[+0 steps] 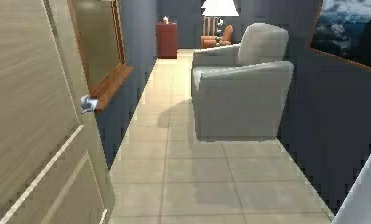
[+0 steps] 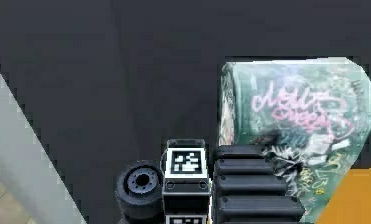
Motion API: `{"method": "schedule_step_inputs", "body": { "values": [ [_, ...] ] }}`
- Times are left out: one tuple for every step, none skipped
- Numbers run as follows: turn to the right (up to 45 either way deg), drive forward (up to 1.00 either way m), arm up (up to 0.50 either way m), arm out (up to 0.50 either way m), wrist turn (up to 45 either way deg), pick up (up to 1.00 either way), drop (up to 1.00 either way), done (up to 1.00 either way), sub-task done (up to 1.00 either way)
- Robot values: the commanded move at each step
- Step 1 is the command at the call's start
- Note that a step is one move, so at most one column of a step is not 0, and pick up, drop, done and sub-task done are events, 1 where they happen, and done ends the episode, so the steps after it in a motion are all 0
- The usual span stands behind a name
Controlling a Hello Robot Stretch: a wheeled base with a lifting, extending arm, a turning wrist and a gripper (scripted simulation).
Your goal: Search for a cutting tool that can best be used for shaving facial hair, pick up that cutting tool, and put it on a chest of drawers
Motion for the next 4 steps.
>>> {"method": "schedule_step_inputs", "body": {
  "values": [
    [0.0,1.00,0.00,0.00,0.0,0.00,0.00,0.00,0.00],
    [0.0,0.80,0.00,0.00,0.0,0.00,0.00,0.00,0.00],
    [-12.0,0.00,0.00,0.00,0.0,0.00,0.00,0.00,0.00],
    [0.0,1.00,0.00,0.00,0.0,0.00,0.00,0.00,0.00]
  ]
}}
